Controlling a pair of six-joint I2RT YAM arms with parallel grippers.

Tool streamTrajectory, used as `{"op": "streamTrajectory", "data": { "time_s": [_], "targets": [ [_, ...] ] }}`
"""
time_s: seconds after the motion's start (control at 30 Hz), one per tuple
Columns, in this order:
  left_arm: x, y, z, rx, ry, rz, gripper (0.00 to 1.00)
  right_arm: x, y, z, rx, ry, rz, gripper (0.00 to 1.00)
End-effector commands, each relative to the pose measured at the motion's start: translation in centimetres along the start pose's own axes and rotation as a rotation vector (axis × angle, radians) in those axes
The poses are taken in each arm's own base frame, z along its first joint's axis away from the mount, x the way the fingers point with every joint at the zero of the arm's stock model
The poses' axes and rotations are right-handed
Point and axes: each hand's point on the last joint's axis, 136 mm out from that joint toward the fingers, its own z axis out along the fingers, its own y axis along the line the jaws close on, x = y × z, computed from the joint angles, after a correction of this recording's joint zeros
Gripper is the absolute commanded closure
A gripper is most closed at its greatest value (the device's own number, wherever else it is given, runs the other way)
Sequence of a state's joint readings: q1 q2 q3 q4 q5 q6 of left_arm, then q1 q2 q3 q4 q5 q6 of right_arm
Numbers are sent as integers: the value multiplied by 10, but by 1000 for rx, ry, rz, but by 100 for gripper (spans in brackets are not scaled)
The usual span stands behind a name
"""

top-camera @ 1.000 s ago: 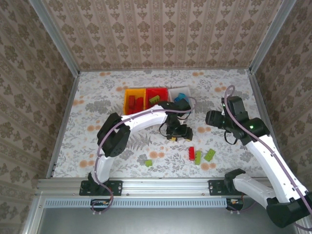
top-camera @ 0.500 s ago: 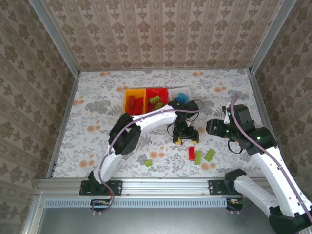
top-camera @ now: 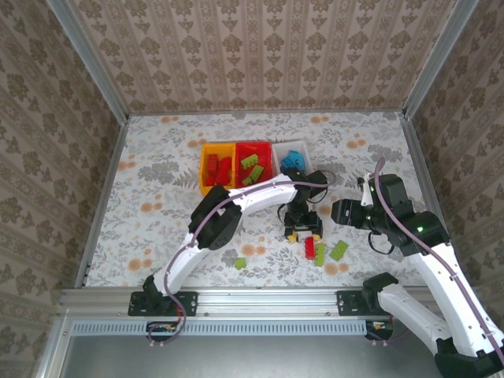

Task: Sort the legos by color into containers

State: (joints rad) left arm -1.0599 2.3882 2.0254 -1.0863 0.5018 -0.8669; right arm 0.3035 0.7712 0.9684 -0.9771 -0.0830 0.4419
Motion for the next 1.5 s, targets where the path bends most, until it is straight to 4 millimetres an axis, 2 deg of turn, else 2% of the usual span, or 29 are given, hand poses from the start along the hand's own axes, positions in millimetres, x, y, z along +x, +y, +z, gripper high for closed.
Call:
{"op": "streamTrajectory", "data": {
  "time_s": [0.0, 0.3, 0.47, 0.63, 0.73, 0.83, 1.0, 1.07, 1.13, 1.3, 1.47],
  "targets": [
    [8, 0, 4, -24, 39, -18, 42, 11, -2, 2, -7, 38, -2, 31],
    [14, 4, 13, -89, 79, -1, 49, 12, -2, 1, -9, 35, -2, 31],
    [13, 9, 17, -125, 71, 6, 59, 13, -1, 2, -13, 40, -1, 31],
    [8, 14, 9, -158, 22, 13, 69, 14, -1, 1, -15, 40, 0, 31],
    [3, 17, -5, -189, -37, 22, 73, 14, 1, 1, -25, 43, -3, 32],
    [-2, 25, -26, -219, -108, 18, 76, 16, 10, 1, -82, 51, -14, 32],
    [-6, 52, -81, -239, -237, -30, 77, 13, 69, -11, -433, 41, -40, 32],
    [-9, 73, -110, -241, -287, -65, 77, 12, 86, -15, -545, 38, -28, 31],
    [-11, 95, -137, -247, -331, -95, 77, 10, 94, -13, -591, 41, -25, 31],
    [-23, 164, -207, -274, -435, -183, 77, 9, 106, 10, -561, 91, -77, 32],
    [-46, 226, -261, -319, -540, -238, 77, 4, 138, 30, -532, 115, -190, 32]
  ]
}}
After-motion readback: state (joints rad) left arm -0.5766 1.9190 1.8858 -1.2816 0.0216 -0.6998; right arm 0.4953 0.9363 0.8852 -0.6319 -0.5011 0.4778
